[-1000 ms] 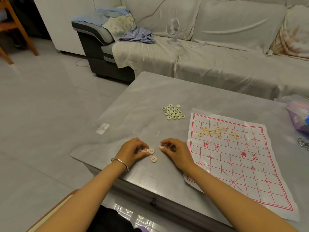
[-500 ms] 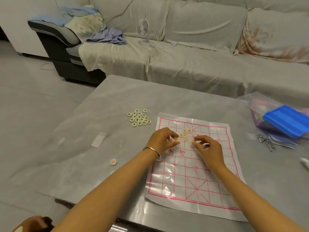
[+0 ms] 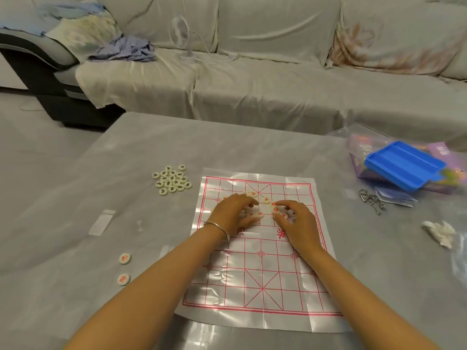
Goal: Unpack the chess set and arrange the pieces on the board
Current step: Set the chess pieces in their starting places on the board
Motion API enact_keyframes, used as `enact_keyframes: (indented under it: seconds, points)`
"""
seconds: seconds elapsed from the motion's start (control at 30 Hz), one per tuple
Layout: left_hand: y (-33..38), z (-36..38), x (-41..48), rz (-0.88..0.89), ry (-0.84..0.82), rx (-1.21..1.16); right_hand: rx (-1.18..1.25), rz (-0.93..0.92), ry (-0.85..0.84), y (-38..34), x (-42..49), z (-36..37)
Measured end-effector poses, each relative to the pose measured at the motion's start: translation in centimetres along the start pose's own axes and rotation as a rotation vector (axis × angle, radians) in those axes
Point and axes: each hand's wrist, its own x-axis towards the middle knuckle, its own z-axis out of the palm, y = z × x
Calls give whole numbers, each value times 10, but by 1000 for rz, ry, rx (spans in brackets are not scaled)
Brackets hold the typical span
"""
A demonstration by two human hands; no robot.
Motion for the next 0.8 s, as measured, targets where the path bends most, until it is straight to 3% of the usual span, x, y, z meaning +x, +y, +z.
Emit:
enact_keyframes:
  seconds: [0.17,0.47,0.67,0.8]
  points:
    - [-32,-35,-48,64,132,2,-81,22,-61,-12,-11,6]
    - [-104,-78,-150,-177,217,5,-206,-96,-156,-53,-38,37]
    - [-141,-90,-205,-258,189,-16,1,-241,-427,-120,-78,106]
    - [-147,-87,-220,-277,176,-113,-79,-416,-540,-149,-105,147]
